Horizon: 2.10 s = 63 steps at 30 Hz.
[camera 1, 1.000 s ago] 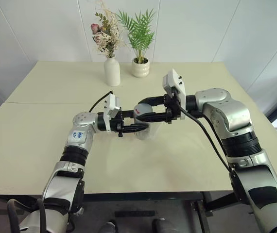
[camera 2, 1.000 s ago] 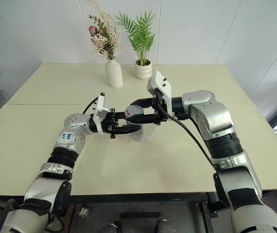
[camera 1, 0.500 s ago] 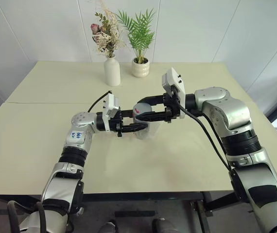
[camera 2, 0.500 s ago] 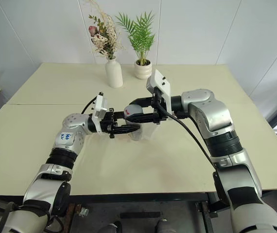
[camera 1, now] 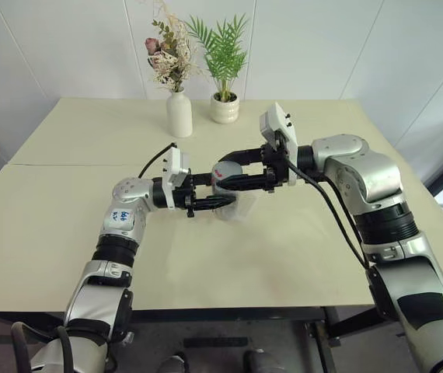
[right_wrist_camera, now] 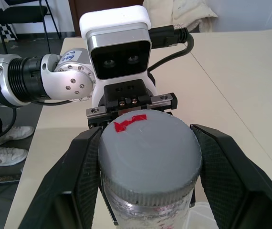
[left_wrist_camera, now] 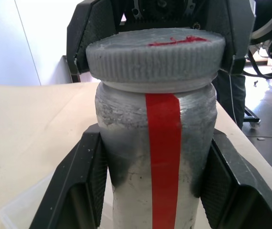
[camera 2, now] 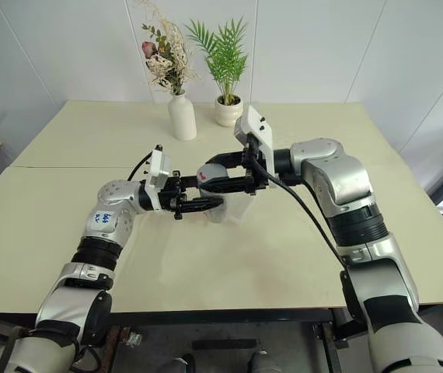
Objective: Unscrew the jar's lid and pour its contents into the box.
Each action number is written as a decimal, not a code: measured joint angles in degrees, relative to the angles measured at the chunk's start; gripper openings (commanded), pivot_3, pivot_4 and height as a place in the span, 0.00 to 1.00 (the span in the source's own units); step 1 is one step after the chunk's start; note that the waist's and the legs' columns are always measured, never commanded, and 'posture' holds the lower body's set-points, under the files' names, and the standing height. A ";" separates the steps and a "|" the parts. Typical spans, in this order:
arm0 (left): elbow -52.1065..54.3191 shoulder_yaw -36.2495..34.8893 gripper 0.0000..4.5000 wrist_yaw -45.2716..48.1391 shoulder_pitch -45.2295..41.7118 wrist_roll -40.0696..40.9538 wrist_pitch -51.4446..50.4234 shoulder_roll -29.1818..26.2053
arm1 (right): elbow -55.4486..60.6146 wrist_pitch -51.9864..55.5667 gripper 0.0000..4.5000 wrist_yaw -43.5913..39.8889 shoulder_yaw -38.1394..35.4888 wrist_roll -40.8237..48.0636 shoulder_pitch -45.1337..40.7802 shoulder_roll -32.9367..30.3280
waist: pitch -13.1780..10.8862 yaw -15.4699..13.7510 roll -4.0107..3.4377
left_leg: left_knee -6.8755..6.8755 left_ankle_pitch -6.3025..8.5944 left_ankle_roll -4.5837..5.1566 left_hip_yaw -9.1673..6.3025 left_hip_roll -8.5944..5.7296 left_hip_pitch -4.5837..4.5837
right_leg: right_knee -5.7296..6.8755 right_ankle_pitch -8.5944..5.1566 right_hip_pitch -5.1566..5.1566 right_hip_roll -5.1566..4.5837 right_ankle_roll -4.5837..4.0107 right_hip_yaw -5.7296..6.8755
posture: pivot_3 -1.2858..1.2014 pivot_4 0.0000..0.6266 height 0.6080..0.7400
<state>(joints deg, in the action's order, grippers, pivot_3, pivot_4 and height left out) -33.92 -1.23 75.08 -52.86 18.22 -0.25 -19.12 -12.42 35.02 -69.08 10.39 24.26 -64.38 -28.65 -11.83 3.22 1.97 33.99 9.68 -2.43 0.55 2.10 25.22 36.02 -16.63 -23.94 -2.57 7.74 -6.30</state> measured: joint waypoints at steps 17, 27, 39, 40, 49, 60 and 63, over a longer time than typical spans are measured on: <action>0.39 -0.04 0.48 -0.94 -0.15 0.68 -0.54 0.00 | -2.57 -1.67 0.57 -1.74 0.00 -0.04 -1.66 -0.43 | 0.00 0.02 0.00 | 0.00 0.00 0.00 0.00 0.00 0.00 | 0.00 0.00 0.00 0.00 0.00 0.00 | 0.52 0.24 1.00; 0.69 -0.17 0.48 -2.43 -0.42 2.11 -1.12 0.01 | -5.73 -4.84 0.57 -3.31 0.02 -0.52 -3.62 -0.44 | 0.00 0.01 0.00 | 0.00 0.00 0.00 0.00 0.00 0.00 | 0.00 0.00 0.00 0.00 0.00 0.00 | 0.52 0.24 1.00; -1.05 2.45 0.48 -0.45 9.11 1.43 -5.23 -0.19 | -9.17 -11.47 0.57 0.63 -8.60 -2.37 -11.94 -6.54 | -0.15 -0.14 -0.31 | -0.05 0.03 -0.04 0.00 0.02 0.10 | -0.04 -0.04 -0.12 -0.01 -0.02 0.01 | 0.52 0.24 1.00; -1.11 2.50 0.48 -0.44 9.27 1.41 -5.46 0.03 | -9.07 -11.85 0.57 0.67 -9.14 -2.36 -12.10 -6.53 | -0.15 -0.14 -0.30 | -0.05 0.03 -0.04 -0.01 0.03 0.10 | -0.03 -0.05 -0.12 0.01 -0.03 0.01 | 0.52 0.24 1.00; 0.54 2.29 0.48 -0.51 6.87 1.48 -5.03 0.32 | -8.30 -11.01 0.57 0.69 -8.10 -2.82 -9.08 -4.43 | -0.14 0.08 -0.31 | -0.01 0.01 -0.05 0.06 0.03 0.07 | 0.07 -0.03 -0.12 0.00 -0.01 -0.04 | 0.52 0.24 1.00; 4.30 -0.54 0.48 -1.89 5.69 2.59 -5.26 -1.21 | 2.51 -3.58 0.57 5.90 -9.13 -2.85 5.21 -9.60 | -0.15 -0.18 -0.31 | 0.00 0.01 -0.05 0.04 0.02 0.09 | 0.02 -0.03 -0.11 0.00 -0.01 -0.04 | 0.52 0.24 1.00; 6.31 -1.16 0.48 -2.46 4.92 3.26 -6.21 -1.93 | 5.25 -1.49 0.57 7.96 -11.03 -2.74 8.86 -11.61 | -0.14 -0.08 -0.31 | 0.00 0.01 -0.05 0.05 0.02 0.08 | 0.03 -0.03 -0.11 0.00 -0.01 -0.05 | 0.52 0.24 1.00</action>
<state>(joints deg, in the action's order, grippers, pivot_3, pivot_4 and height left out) -27.61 -2.39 72.62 -47.94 21.48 -6.46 -21.05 -7.17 33.53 -61.13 -0.63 21.52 -55.51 -40.26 -11.97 3.14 1.66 33.99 9.69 -2.49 0.60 2.12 25.30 36.05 -16.67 -24.05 -2.57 7.73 -6.35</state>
